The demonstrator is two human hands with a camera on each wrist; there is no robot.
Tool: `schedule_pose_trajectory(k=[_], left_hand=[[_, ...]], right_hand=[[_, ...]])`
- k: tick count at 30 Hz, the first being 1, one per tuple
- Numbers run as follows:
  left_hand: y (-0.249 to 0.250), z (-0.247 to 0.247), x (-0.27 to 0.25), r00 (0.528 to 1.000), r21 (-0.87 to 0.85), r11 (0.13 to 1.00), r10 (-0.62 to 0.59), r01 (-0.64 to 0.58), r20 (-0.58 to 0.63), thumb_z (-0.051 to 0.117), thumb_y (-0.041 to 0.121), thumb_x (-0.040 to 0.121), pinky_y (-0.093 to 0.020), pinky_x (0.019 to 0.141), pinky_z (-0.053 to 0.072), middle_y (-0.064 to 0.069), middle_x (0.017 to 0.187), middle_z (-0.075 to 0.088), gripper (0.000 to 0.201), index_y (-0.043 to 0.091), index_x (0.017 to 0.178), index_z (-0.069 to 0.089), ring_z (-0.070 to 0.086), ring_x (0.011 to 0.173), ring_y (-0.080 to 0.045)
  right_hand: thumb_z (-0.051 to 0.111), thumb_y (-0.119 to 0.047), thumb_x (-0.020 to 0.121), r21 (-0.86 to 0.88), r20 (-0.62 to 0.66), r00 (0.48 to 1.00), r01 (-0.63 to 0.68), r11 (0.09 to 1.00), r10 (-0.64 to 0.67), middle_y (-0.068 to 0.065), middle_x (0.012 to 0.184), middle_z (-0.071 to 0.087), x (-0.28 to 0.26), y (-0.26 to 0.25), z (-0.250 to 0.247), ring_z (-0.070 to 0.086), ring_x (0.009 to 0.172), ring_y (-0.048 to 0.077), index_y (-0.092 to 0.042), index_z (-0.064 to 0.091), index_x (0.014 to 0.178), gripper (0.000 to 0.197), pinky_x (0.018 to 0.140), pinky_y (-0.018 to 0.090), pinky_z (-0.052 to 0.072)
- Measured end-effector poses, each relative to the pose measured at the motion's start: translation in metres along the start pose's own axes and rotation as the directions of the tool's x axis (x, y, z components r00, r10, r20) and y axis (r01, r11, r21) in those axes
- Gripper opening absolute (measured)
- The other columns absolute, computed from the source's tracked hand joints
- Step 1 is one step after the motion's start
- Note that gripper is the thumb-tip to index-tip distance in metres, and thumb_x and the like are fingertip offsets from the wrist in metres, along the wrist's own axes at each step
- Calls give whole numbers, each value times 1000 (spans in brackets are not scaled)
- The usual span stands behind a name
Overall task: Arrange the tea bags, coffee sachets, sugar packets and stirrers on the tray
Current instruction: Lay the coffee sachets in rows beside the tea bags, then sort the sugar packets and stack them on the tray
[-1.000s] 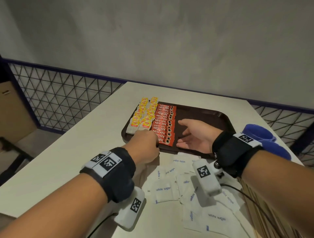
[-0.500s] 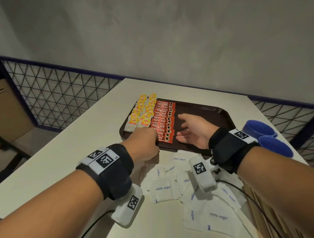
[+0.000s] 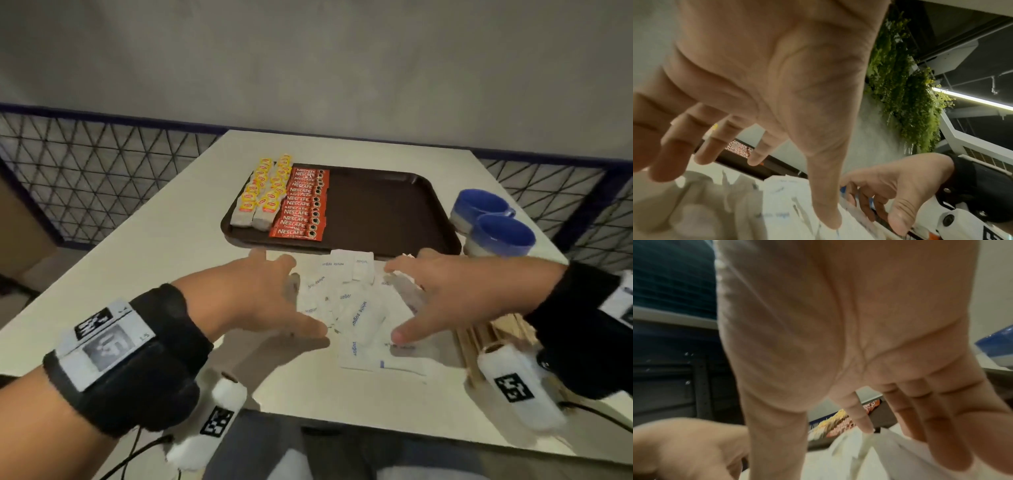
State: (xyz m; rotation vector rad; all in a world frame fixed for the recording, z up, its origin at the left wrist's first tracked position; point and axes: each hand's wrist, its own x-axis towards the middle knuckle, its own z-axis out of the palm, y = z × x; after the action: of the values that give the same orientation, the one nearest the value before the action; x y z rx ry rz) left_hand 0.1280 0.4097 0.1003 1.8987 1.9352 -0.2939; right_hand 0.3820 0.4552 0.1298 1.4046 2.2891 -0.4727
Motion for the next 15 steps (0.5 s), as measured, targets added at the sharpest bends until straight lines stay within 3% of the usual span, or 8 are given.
schedule_pose_trajectory(k=[2, 4, 6, 8, 12, 15], left_hand=[[8, 8, -2, 1000, 12, 1000, -1, 1, 29, 75, 83, 63, -36, 91, 53, -2, 139, 37, 114, 37, 155, 24, 58, 114, -26], [16, 14, 0, 1000, 4, 1000, 22, -22, -7, 80, 70, 70, -32, 82, 51, 0, 129, 40, 97, 39, 149, 33, 57, 103, -22], [19, 18, 5, 993, -26, 998, 52, -56, -108, 83, 56, 78, -30, 81, 46, -1, 125, 46, 79, 36, 144, 44, 55, 101, -20], [19, 22, 7, 974, -77, 992, 82, -100, -213, 82, 46, 82, -28, 86, 44, -5, 132, 51, 72, 33, 143, 47, 55, 106, -21], [17, 32, 9, 936, -175, 976, 63, -130, -346, 83, 39, 83, -36, 101, 49, -12, 143, 38, 86, 31, 153, 33, 57, 121, -32], [15, 32, 3, 897, -150, 981, 45, -123, -440, 76, 39, 88, -35, 91, 52, -15, 154, 26, 87, 28, 155, 21, 62, 110, -33]], right_hand=[[70, -82, 66, -20, -84, 996, 2, 1000, -4, -5, 126, 37, -1, -5, 23, 60, 95, 14, -46, 21, 144, 99, 84, 33, 56], [71, -74, 73, 3, -156, 987, 32, 999, -31, -1, 118, 39, 4, -13, 42, 62, 85, 15, -39, 33, 132, 79, 72, 31, 55], [72, -65, 80, 46, -211, 976, 58, 997, -47, -1, 112, 45, 13, -18, 52, 60, 84, 14, -35, 41, 128, 65, 66, 27, 49], [75, -54, 83, 130, -291, 956, 87, 988, -46, -5, 107, 52, 20, -20, 52, 55, 82, 8, -29, 49, 131, 60, 66, 23, 45], [80, -33, 85, 297, -419, 907, 109, 949, 27, -14, 91, 52, 23, -18, 48, 52, 77, 2, -24, 62, 121, 42, 59, 17, 39], [82, -25, 84, 427, -472, 876, 126, 896, 102, -11, 87, 59, 23, -13, 49, 55, 73, 1, -25, 69, 108, 27, 58, 16, 41]])
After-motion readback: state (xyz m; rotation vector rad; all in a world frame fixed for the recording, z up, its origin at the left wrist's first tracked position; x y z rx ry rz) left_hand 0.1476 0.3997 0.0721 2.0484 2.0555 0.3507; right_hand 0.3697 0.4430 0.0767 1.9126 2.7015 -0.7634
